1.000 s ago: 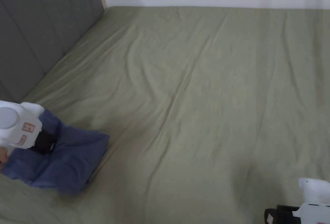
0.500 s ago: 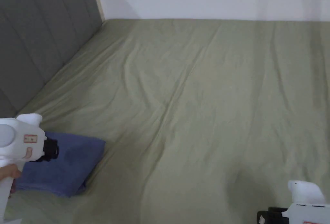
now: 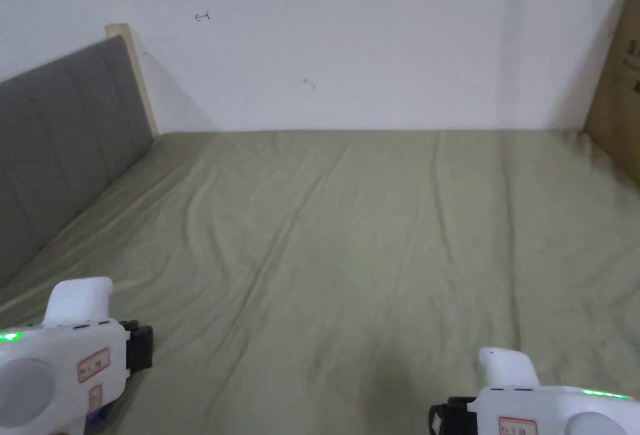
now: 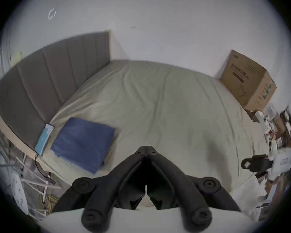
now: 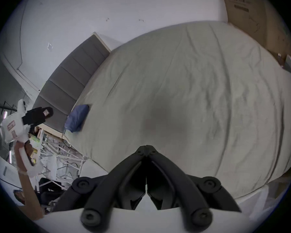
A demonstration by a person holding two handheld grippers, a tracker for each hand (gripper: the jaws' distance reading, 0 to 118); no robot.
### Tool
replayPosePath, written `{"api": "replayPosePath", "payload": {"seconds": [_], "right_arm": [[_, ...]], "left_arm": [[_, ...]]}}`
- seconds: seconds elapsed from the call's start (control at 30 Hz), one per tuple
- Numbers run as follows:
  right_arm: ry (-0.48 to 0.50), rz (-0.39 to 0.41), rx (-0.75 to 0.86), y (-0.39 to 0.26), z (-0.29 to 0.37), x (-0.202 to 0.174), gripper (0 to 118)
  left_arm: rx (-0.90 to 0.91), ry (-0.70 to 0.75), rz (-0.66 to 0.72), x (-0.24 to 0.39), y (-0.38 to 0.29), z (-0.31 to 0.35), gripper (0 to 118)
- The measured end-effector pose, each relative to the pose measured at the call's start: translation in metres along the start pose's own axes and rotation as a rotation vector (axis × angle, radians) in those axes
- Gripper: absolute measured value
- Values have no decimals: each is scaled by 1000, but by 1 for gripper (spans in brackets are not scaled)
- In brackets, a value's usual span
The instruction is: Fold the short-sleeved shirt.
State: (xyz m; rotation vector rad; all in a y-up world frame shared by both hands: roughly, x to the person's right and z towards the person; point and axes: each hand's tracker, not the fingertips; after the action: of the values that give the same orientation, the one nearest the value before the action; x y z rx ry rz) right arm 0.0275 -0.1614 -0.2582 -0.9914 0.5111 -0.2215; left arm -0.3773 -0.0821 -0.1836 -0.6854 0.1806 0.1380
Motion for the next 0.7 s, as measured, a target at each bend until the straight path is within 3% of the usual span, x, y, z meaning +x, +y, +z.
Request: {"api": "replayPosePath", "payload": {"seconds": [0.2, 0.3, 0.47, 0.7], "right_arm": [[-57, 2, 143, 11, 39, 1, 0], [-169, 82, 251, 16, 67, -9, 0], [-349, 146, 471, 28, 101, -25, 0], [-479, 234, 693, 26, 136, -56, 0]], "left_arm": [[110, -26, -77, 79, -8, 27, 0], [188, -44, -111, 115, -8, 41, 0], [339, -43, -166, 155, -4, 70, 0], [487, 0, -185, 178, 2, 98, 0]]}}
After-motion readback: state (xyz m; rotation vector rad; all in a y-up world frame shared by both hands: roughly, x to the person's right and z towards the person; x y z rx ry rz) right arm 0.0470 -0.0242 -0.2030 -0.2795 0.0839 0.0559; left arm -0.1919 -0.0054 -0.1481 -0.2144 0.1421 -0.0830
